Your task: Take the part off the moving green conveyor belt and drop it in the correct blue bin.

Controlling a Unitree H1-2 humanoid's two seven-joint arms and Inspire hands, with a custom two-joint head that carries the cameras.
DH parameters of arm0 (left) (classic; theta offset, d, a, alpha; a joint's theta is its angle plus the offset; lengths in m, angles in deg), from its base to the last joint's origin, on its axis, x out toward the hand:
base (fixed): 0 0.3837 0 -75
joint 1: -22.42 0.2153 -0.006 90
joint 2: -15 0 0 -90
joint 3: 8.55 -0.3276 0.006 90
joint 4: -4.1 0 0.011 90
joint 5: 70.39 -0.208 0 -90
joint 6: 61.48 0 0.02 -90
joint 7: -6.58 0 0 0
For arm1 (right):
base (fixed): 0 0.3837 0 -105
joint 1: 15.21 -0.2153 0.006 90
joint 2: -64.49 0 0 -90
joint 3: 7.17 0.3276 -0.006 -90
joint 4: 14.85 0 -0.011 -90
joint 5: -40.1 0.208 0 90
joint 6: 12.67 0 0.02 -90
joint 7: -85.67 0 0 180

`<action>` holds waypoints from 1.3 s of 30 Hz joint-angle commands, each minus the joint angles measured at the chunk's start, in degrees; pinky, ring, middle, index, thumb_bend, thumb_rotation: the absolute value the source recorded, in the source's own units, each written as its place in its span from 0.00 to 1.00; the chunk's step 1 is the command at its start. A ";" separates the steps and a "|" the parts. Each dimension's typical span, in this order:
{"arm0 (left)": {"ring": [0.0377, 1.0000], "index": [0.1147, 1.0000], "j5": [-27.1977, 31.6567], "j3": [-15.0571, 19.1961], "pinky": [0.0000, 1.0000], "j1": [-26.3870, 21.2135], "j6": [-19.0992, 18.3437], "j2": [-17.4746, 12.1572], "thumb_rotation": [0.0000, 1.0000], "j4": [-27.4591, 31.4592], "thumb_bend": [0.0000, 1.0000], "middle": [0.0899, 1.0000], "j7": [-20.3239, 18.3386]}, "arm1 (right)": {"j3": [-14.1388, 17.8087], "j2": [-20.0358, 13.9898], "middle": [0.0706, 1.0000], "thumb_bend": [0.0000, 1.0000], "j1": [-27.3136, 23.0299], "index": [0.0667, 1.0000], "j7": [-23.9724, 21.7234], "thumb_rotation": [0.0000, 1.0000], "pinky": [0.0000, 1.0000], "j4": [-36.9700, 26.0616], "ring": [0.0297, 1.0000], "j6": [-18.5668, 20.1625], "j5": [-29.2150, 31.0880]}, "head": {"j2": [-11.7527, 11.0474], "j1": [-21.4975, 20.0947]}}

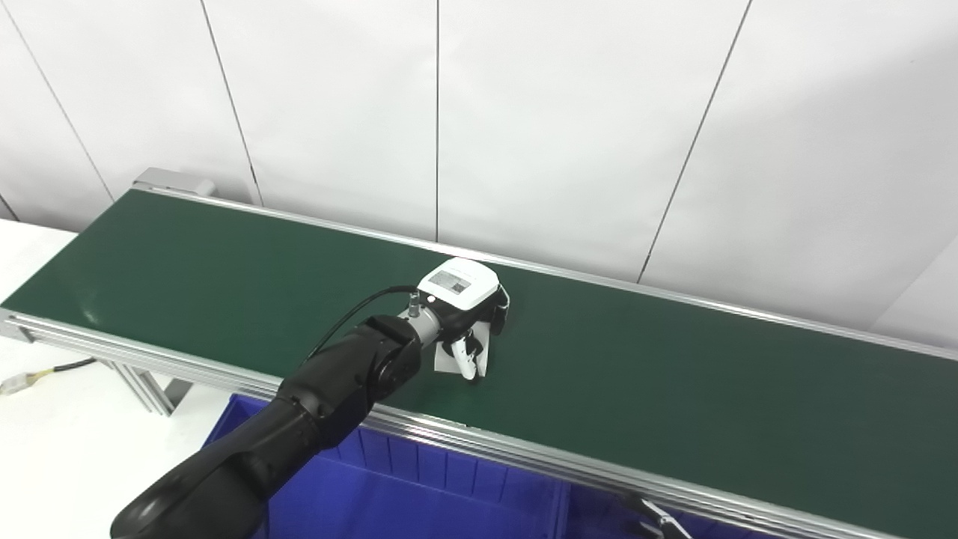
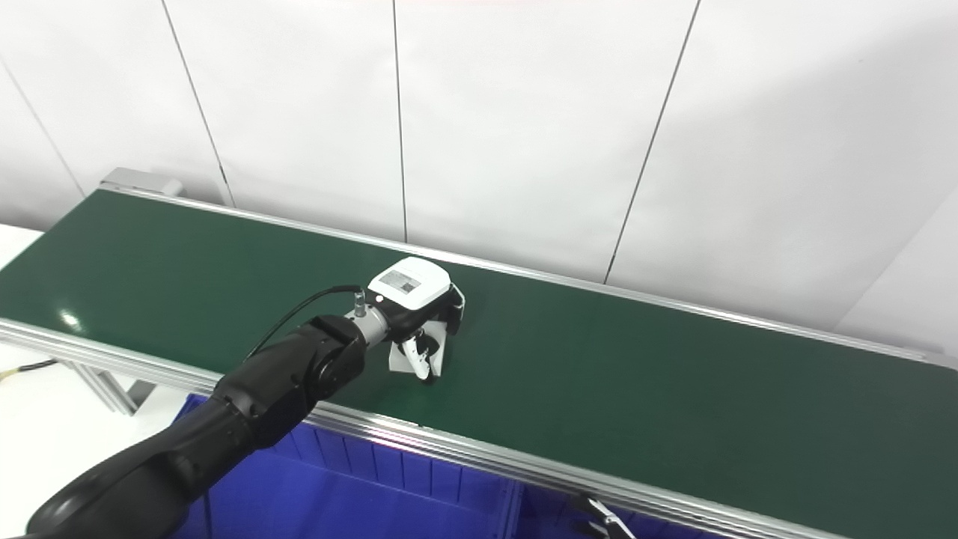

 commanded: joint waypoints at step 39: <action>0.37 0.47 -0.12 9.35 0.36 22.53 -13.50 -2.93 0.00 64.11 0.50 0.45 -33.18 | 3.25 0.19 0.89 0.97 -0.20 0.81 -4.25 0.27 0.67 -6.50 0.78 -3.10 3.01 | 10.36 1.92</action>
